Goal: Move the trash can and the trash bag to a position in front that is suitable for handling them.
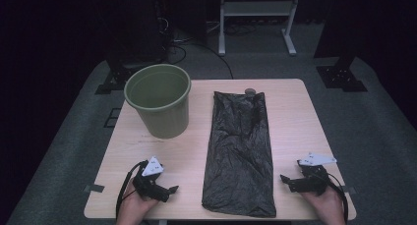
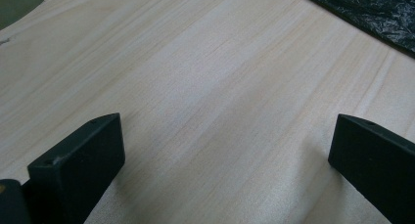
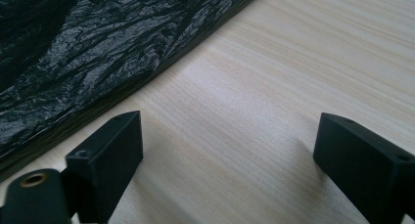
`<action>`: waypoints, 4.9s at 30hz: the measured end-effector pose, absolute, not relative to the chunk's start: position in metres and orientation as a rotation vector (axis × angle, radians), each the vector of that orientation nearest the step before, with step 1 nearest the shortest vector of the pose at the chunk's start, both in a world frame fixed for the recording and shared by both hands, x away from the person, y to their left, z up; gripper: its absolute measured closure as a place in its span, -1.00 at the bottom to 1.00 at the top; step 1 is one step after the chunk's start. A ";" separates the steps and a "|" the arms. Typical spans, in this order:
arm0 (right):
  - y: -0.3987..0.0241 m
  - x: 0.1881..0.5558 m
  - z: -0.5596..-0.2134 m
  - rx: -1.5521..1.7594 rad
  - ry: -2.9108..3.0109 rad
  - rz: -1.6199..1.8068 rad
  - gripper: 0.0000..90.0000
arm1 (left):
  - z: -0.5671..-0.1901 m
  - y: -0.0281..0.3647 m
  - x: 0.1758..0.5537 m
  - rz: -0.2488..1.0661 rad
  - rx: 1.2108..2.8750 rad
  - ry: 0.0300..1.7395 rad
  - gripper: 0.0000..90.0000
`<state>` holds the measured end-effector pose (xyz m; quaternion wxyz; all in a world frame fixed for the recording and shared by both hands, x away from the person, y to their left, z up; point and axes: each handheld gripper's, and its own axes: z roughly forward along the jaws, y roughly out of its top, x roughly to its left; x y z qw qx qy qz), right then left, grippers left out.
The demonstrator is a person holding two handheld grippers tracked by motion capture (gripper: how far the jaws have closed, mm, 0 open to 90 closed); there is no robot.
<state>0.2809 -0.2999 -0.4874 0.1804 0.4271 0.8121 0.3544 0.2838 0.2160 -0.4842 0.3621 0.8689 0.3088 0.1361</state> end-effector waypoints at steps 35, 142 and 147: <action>-0.266 0.283 -0.473 1.128 2.407 1.189 0.20 | -0.484 0.215 0.284 0.359 2.232 0.814 -1.00; -0.270 0.304 -0.488 1.195 2.335 0.977 -1.00 | -0.466 0.227 0.284 0.354 2.163 0.868 -1.00; -0.270 0.304 -0.488 1.196 2.335 0.977 -1.00 | -0.452 0.230 0.284 0.373 2.133 0.881 -1.00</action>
